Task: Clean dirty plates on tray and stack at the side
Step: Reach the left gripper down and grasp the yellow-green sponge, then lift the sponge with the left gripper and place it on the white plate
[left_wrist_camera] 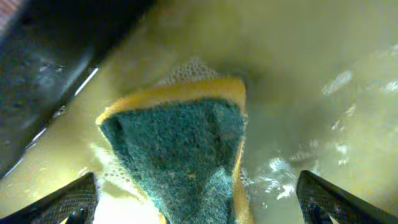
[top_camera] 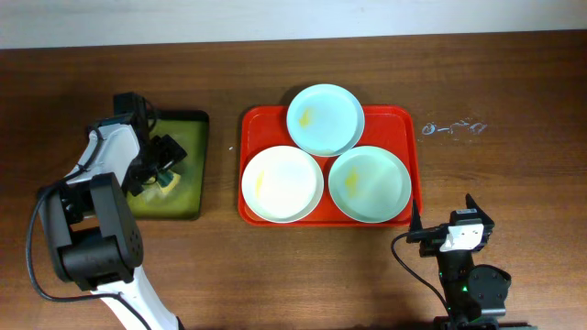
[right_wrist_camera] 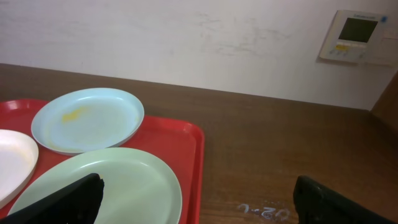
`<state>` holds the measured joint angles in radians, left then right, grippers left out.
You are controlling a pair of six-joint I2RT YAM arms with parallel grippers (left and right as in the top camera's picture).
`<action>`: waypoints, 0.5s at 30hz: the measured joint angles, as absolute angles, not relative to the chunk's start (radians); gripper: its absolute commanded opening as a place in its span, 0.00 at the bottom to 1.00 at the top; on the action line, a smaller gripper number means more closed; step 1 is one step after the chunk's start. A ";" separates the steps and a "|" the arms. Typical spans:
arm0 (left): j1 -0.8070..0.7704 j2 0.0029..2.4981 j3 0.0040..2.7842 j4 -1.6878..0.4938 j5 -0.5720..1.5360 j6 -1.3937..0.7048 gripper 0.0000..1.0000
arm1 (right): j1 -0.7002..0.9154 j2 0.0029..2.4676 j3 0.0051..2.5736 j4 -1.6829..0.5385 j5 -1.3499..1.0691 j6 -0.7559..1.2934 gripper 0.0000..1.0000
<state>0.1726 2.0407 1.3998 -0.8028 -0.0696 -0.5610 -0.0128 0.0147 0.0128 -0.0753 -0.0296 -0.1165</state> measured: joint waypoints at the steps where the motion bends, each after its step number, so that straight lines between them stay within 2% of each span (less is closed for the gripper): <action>1: 0.173 2.041 1.400 -0.792 -0.078 -0.562 0.34 | -0.013 0.015 0.013 -0.075 -0.030 -0.117 0.99; 2: 0.173 2.041 1.400 -0.780 -0.081 -0.563 0.13 | -0.013 0.015 0.013 -0.075 -0.030 -0.117 0.99; 3: 0.173 2.041 1.400 -0.768 -0.087 -0.559 0.00 | -0.013 0.015 0.013 -0.075 -0.030 -0.117 0.98; 6: 0.173 2.041 1.401 -0.781 -0.083 -0.561 0.00 | -0.013 0.015 0.013 -0.075 -0.030 -0.117 0.98; 9: 0.173 2.034 1.541 -0.950 -0.030 -0.561 0.00 | -0.013 0.015 0.013 -0.075 -0.030 -0.117 0.98; 12: 0.173 1.883 1.694 -1.028 0.043 -0.561 0.00 | -0.013 0.015 0.013 -0.075 -0.030 -0.117 0.98; 15: 0.173 1.740 1.702 -1.054 0.026 -0.561 0.00 | -0.013 0.015 0.013 -0.075 -0.030 -0.117 0.99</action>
